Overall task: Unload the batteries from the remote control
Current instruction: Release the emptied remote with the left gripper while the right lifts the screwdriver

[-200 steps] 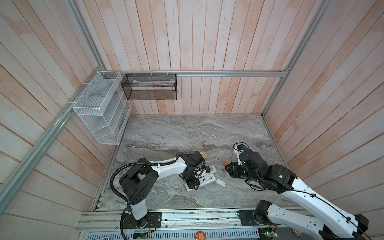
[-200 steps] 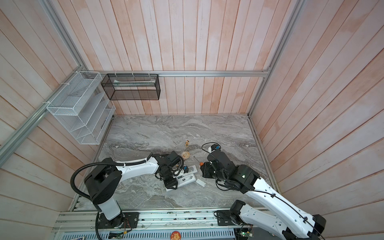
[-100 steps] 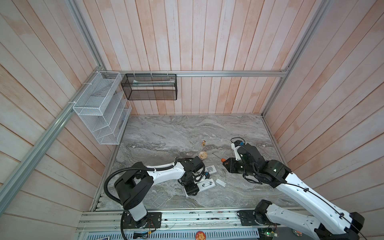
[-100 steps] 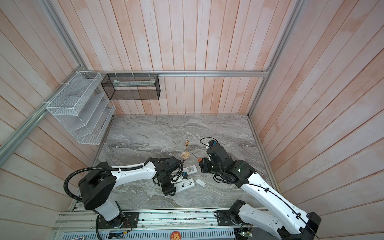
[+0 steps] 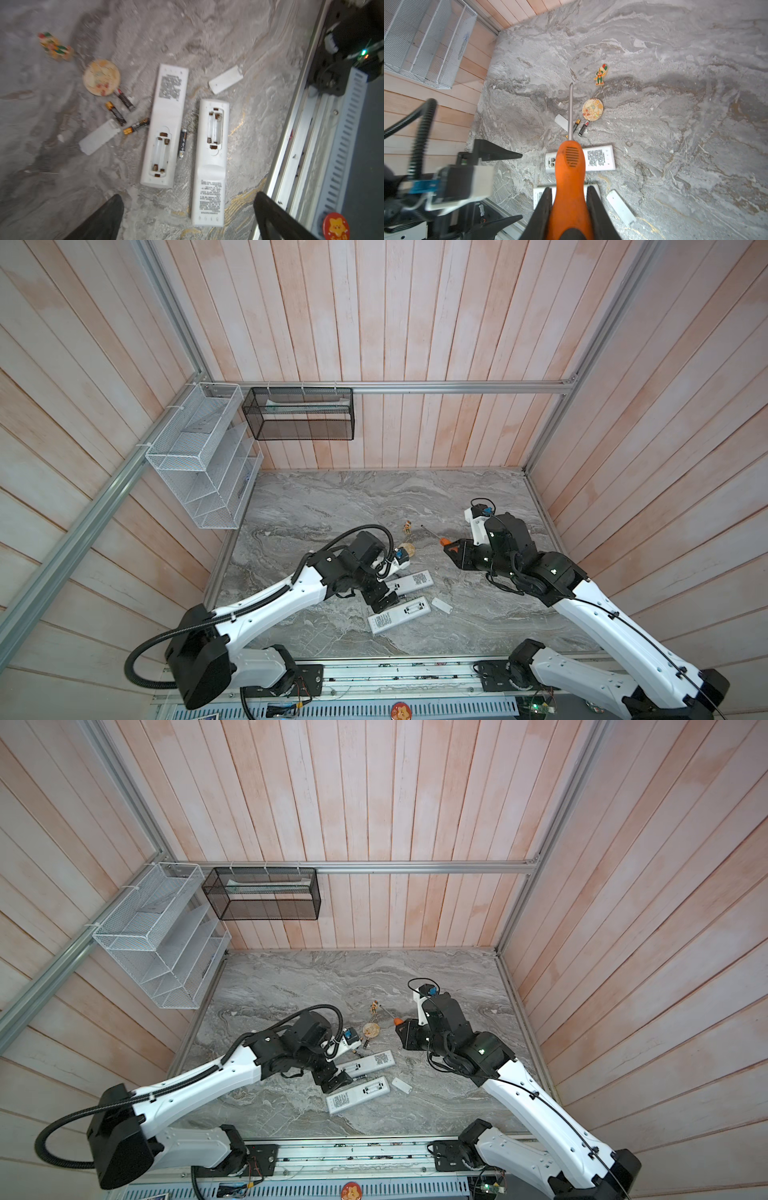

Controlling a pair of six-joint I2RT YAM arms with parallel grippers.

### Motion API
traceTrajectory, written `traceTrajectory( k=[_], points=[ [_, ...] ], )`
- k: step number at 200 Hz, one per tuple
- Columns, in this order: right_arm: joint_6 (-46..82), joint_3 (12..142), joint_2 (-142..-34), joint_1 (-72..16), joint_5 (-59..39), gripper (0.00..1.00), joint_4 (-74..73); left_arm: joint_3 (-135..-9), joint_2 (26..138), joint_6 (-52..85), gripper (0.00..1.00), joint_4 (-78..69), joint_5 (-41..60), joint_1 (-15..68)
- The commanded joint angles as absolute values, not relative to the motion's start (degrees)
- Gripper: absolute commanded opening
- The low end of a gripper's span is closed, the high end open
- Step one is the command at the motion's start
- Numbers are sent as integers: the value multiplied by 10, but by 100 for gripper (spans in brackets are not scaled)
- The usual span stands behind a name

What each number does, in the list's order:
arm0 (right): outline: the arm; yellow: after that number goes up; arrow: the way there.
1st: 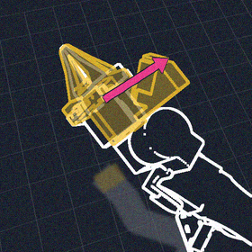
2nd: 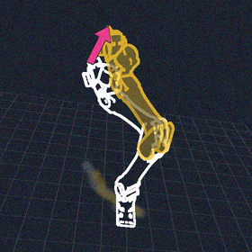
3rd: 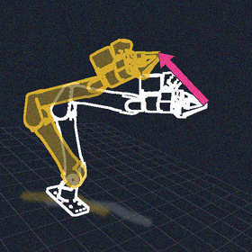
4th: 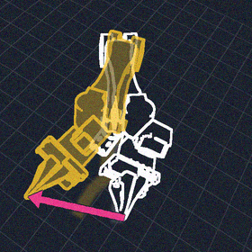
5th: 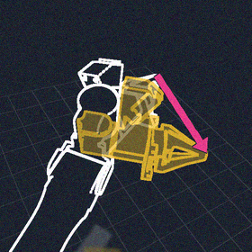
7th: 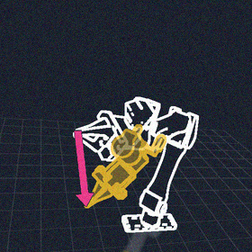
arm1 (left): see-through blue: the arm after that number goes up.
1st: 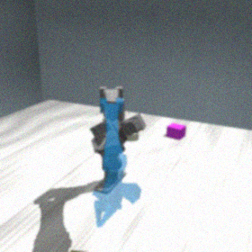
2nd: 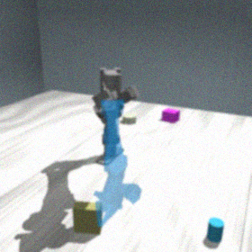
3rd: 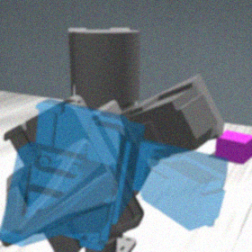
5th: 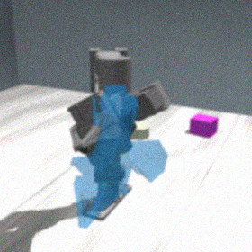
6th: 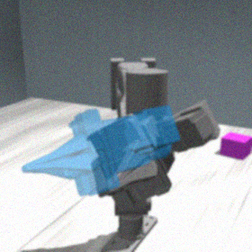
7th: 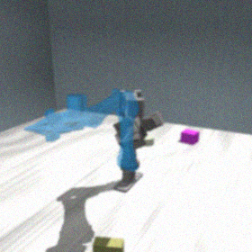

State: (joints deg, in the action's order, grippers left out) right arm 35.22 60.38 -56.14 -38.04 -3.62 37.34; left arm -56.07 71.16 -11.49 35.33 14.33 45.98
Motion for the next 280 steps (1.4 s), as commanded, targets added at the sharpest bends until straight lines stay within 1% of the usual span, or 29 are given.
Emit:
traceTrajectory(
  k=[1, 28, 50, 64, 83, 111, 132, 159, 220, 248, 280],
  points=[
    [310, 637, -565, -377, -39, 0, 322, -556, 645, -49, 100, 257, 167, 423],
    [284, 642, -565, -376, -23, 0, 279, -526, 564, 40, 100, 169, 175, 378],
    [260, 641, -565, -377, -15, 0, 245, -504, 525, 157, 100, 121, 144, 345],
    [245, 639, -565, -377, -11, 0, 230, -496, 515, 234, 100, 99, 149, 318],
    [222, 639, -567, -376, -5, 0, 217, -487, 517, 336, 100, 63, 191, 276],
    [205, 633, -564, -377, 3, 0, 206, -461, 547, 476, 100, -55, 305, 229],
    [200, 621, -557, -377, 7, 0, 194, -441, 576, 561, 100, -155, 363, 221],
    [199, 604, -547, -376, 11, 0, 179, -403, 602, 662, 100, -291, 394, 222],
    [207, 591, -542, -376, 5, 0, 155, -363, 611, 754, 100, -420, 399, 231],
    [221, 584, -544, -377, -20, 0, 128, -362, 616, 740, 100, -416, 378, 267],
    [246, 581, -557, -376, -65, 0, 101, -375, 654, 735, 100, -436, 363, 306]
  ],
)
